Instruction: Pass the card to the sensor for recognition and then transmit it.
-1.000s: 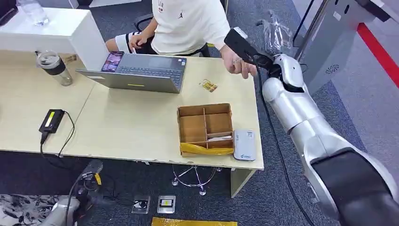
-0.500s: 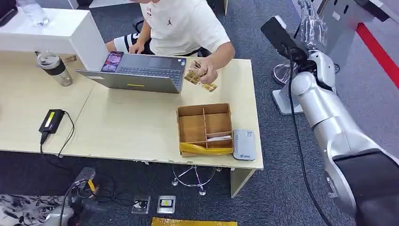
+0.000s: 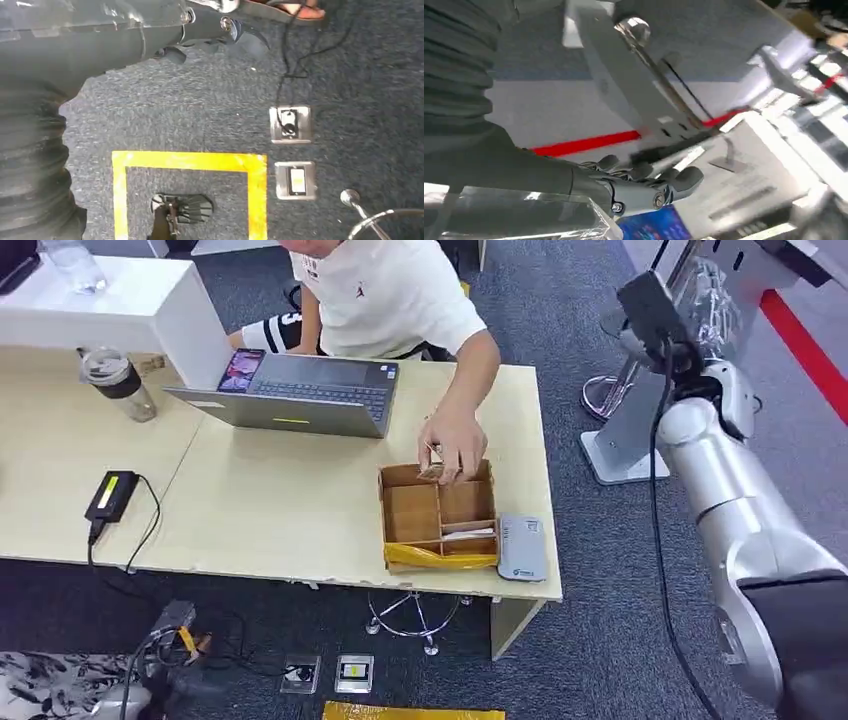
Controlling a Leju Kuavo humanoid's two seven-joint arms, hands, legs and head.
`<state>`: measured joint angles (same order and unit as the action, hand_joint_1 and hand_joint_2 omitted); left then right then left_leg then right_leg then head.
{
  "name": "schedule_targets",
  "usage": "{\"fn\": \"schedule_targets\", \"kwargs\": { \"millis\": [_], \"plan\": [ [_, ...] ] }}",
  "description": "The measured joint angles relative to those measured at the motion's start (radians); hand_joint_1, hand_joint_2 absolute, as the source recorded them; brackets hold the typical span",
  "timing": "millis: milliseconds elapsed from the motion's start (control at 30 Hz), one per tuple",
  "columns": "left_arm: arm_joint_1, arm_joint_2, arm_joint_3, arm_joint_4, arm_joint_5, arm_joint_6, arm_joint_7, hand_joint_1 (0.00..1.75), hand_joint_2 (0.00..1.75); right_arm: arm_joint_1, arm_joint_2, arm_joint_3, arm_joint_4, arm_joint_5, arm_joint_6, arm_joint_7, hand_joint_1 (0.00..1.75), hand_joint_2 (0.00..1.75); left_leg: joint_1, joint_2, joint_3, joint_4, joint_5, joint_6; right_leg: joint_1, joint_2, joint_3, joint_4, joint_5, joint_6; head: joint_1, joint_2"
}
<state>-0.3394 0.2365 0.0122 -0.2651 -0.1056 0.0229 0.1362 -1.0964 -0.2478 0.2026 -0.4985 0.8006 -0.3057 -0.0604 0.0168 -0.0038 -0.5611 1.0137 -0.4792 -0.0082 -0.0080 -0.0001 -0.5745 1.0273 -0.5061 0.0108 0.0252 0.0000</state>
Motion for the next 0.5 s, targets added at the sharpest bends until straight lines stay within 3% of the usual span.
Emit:
{"fn": "schedule_targets", "kwargs": {
  "millis": [133,267,367,500],
  "plan": [
    [0.035,0.026,0.000,0.002,0.037,-0.011,0.000,0.00,1.75,0.187,-0.123,-0.076,-0.008,-0.207,0.041,0.091,0.00,1.75,0.006,-0.003,0.002,0.000,-0.003,0.001,0.005,-0.003,0.007,-0.007,-0.001,0.000,0.000,0.000],
    [0.068,0.054,0.002,0.006,0.064,-0.028,0.000,0.00,1.75,0.406,-0.213,-0.178,0.035,-0.411,0.080,0.185,0.00,1.75,0.007,-0.005,-0.001,-0.001,-0.006,0.001,0.007,-0.006,0.006,-0.008,-0.002,0.000,0.000,0.000],
    [0.081,0.066,0.002,0.010,0.082,-0.029,0.002,0.00,1.75,0.585,-0.223,-0.265,0.083,-0.551,0.129,0.268,0.00,1.75,0.010,-0.008,0.000,-0.001,-0.009,-0.002,0.010,-0.009,0.008,-0.008,-0.005,-0.004,0.000,0.000],
    [0.096,0.079,0.002,0.013,0.091,-0.027,0.005,0.00,1.75,0.731,-0.214,-0.339,0.126,-0.595,0.142,0.303,0.00,1.75,0.009,-0.009,-0.003,-0.001,-0.009,-0.003,0.009,-0.010,0.003,-0.005,-0.007,-0.006,-0.002,0.000]
  ]
}}
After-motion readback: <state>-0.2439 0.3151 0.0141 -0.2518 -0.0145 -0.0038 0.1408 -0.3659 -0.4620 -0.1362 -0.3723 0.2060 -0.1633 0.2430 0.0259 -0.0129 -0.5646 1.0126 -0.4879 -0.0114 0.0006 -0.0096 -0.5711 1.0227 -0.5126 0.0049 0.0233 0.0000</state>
